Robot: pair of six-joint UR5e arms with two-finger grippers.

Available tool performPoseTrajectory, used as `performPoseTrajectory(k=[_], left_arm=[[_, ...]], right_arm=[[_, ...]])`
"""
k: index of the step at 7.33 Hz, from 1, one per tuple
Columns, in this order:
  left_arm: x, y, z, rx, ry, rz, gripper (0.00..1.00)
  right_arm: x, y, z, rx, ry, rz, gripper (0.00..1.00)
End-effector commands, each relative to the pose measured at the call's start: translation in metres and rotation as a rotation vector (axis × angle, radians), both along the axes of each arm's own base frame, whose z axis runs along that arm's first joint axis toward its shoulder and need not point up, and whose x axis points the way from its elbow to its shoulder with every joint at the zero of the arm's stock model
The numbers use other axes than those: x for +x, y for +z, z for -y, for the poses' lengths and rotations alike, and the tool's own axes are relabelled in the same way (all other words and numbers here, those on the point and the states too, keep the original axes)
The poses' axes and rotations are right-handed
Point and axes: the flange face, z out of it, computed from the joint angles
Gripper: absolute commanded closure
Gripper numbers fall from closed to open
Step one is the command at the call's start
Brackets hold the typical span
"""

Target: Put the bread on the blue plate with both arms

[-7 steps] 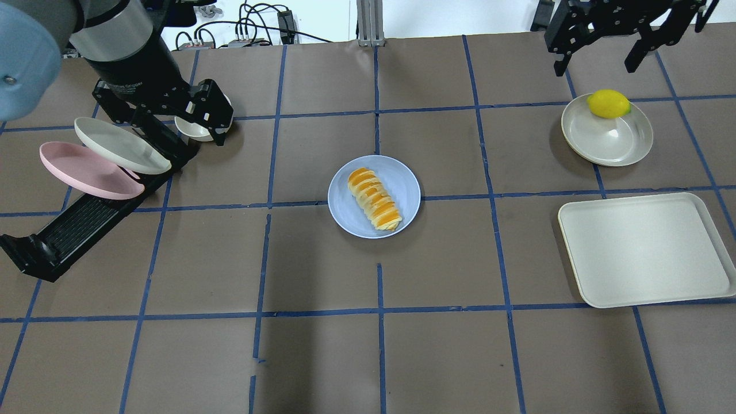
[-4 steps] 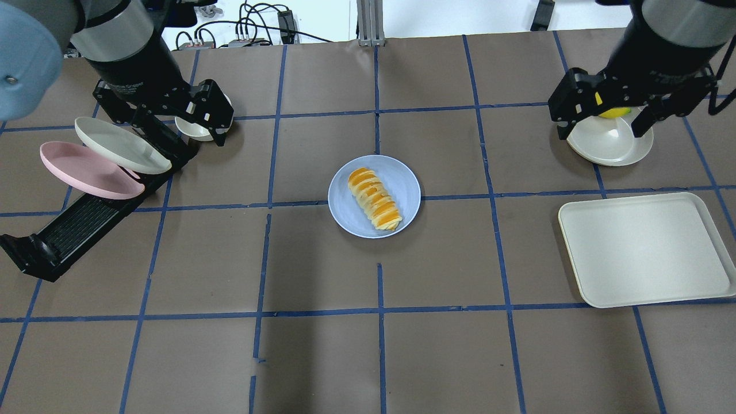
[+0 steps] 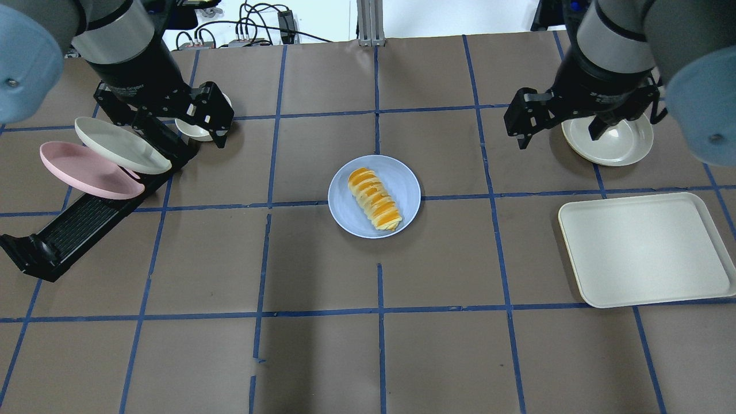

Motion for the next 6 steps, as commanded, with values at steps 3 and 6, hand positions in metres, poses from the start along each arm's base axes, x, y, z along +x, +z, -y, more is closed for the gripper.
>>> performPoseTrajectory(k=[3, 6], left_arm=[[0.000, 0.002, 0.001, -0.004, 0.000, -0.001, 0.00], [0.000, -0.001, 0.002, 0.001, 0.000, -0.001, 0.00]], right_arm=[[0.004, -0.005, 0.023, 0.028, 0.019, -0.010, 0.03], [-0.002, -0.007, 0.024, 0.039, -0.002, -0.008, 0.03]])
